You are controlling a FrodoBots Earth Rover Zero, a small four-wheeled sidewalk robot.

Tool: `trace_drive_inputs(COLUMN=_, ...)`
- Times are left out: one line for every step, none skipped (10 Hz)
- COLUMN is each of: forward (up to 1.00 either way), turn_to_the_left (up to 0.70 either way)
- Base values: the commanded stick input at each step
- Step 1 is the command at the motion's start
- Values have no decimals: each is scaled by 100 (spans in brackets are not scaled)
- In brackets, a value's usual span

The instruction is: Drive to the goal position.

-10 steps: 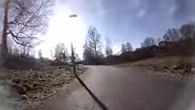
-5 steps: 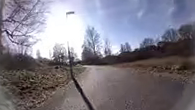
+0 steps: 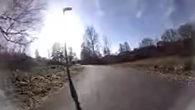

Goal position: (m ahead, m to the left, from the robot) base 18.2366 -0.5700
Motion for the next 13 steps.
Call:
trace_drive_inputs(forward=85, turn_to_the_left=6)
trace_drive_inputs(forward=85, turn_to_the_left=6)
trace_drive_inputs(forward=85, turn_to_the_left=6)
trace_drive_inputs(forward=85, turn_to_the_left=6)
trace_drive_inputs(forward=85, turn_to_the_left=6)
trace_drive_inputs(forward=85, turn_to_the_left=6)
trace_drive_inputs(forward=85, turn_to_the_left=6)
trace_drive_inputs(forward=85, turn_to_the_left=6)
trace_drive_inputs(forward=85, turn_to_the_left=7)
trace_drive_inputs(forward=85, turn_to_the_left=7)
trace_drive_inputs(forward=85, turn_to_the_left=8)
trace_drive_inputs(forward=85, turn_to_the_left=8)
trace_drive_inputs(forward=85, turn_to_the_left=8)
